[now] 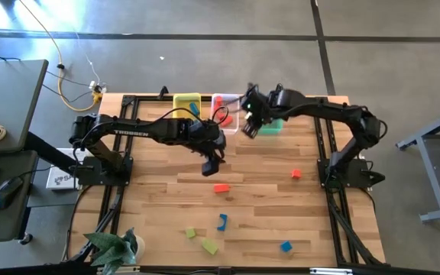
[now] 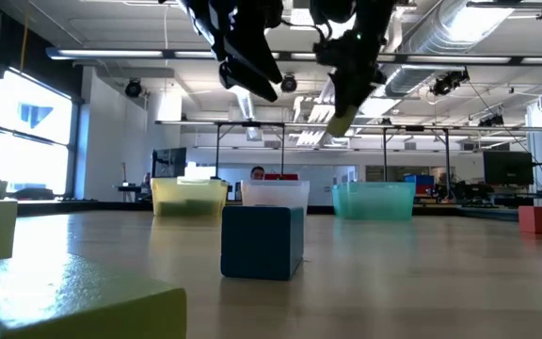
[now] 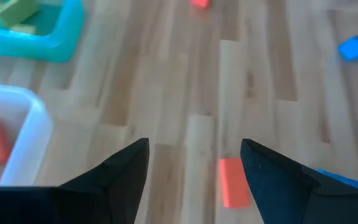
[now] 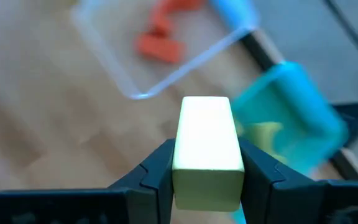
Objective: Sort & place blocks by color
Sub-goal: Put the green block into the blue bin
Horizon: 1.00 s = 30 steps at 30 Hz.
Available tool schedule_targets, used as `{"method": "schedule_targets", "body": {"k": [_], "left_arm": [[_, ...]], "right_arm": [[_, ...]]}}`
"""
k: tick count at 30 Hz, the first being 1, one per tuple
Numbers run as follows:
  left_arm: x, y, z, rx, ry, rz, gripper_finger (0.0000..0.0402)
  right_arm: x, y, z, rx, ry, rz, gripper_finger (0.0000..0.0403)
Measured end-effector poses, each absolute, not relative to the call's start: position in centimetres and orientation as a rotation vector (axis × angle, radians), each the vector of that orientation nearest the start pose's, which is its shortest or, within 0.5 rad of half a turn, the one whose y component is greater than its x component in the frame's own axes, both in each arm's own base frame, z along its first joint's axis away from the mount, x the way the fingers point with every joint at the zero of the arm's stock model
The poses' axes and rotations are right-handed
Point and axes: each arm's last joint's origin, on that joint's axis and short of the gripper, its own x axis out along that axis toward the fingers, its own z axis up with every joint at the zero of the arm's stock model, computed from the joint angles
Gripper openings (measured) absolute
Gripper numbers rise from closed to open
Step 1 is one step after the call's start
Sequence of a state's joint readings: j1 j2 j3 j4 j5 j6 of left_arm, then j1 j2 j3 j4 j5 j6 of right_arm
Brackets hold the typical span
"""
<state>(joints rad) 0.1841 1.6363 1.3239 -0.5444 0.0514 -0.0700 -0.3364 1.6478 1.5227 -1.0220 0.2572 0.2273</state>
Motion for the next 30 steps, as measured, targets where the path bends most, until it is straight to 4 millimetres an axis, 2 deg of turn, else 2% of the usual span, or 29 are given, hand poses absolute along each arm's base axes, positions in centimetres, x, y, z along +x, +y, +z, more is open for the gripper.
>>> {"method": "schedule_targets", "body": {"k": [8,13,16,23,30], "left_arm": [[34.3,6.6,27.4,-0.166,0.874,0.297,0.0243],[34.3,6.7,27.4,-0.147,0.873,0.342,0.0243],[34.3,6.8,27.4,-0.145,0.872,0.354,0.0243],[34.3,6.9,27.4,-0.154,0.868,0.375,0.0243],[34.0,7.9,27.4,-0.200,0.862,0.415,0.0243]], "right_arm": [[28.0,-17.4,31.0,0.263,1.085,-0.962,0.0111],[26.8,-20.0,31.0,0.300,1.039,-1.045,0.0113],[26.4,-21.5,30.3,0.344,1.048,-1.020,0.0113],[26.6,-25.0,26.8,0.429,1.122,-0.862,0.0113],[26.6,-27.0,23.5,0.553,1.170,-0.717,0.0113]]}}
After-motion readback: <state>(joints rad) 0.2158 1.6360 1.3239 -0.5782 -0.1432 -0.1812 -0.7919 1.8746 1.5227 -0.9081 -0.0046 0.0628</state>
